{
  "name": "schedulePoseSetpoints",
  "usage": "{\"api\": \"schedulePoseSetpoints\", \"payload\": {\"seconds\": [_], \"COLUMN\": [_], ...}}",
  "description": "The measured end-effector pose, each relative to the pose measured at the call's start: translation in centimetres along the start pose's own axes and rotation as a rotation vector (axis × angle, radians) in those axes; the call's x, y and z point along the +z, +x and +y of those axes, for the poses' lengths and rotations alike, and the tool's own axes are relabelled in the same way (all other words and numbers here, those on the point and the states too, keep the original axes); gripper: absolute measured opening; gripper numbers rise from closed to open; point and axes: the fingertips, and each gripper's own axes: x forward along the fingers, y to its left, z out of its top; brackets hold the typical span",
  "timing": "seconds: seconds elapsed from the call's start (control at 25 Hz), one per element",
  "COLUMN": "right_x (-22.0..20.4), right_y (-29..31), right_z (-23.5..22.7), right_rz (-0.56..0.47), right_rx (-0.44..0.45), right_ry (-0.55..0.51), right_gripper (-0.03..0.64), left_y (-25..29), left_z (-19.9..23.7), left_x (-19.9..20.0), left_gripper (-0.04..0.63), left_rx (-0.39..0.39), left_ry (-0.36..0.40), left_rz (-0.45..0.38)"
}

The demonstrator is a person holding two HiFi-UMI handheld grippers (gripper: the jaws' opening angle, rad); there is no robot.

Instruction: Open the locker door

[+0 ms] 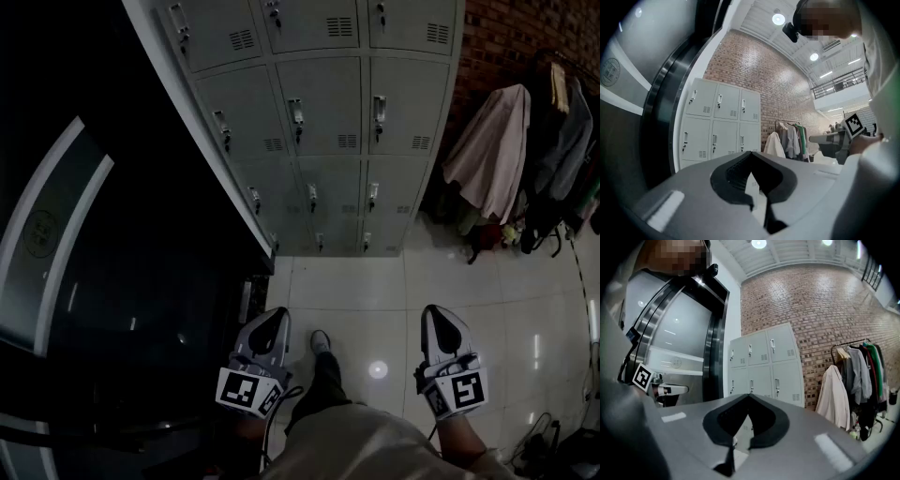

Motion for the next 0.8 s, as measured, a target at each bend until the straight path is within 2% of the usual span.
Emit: {"api": "schedulePoseSetpoints", "payload": {"seconds": [0.08,0.16,0.36,0.48,0.56,0.68,0.8], "right_x": [-2.5,-3.7,-2.3,-2.7,-4.4,-8.1,-10.6], "right_y": [2.8,6.1,15.7,21.0,23.9,27.5,31.3], "right_z": [-0.5,-1.0,-1.1,-1.2,-1.6,-1.6,-1.8], "right_rz": [0.109,0.126,-0.033,-0.064,-0.028,0.101,0.115], "right_rx": [0.009,0.009,-0.008,-0.014,-0.017,-0.008,-0.013], "right_ry": [-0.023,-0.036,-0.014,-0.022,-0.027,-0.059,-0.078], "right_gripper": [0.002,0.002,0.002,0.002,0.002,0.002,0.002], "left_y": [2.4,4.6,10.0,13.0,14.9,17.1,18.7], "left_z": [2.6,5.3,12.6,16.8,19.4,23.0,26.1], "left_x": [-0.8,-1.7,-2.7,-3.3,-3.9,-5.0,-6.9], "left_gripper": [0.002,0.002,0.002,0.002,0.002,0.002,0.004], "left_rx": [-0.007,-0.015,-0.033,-0.045,-0.046,-0.026,0.006], "left_ry": [0.001,0.002,0.017,0.026,0.029,0.030,0.034], "left_rz": [-0.006,-0.008,-0.018,-0.022,-0.021,-0.044,-0.067]}}
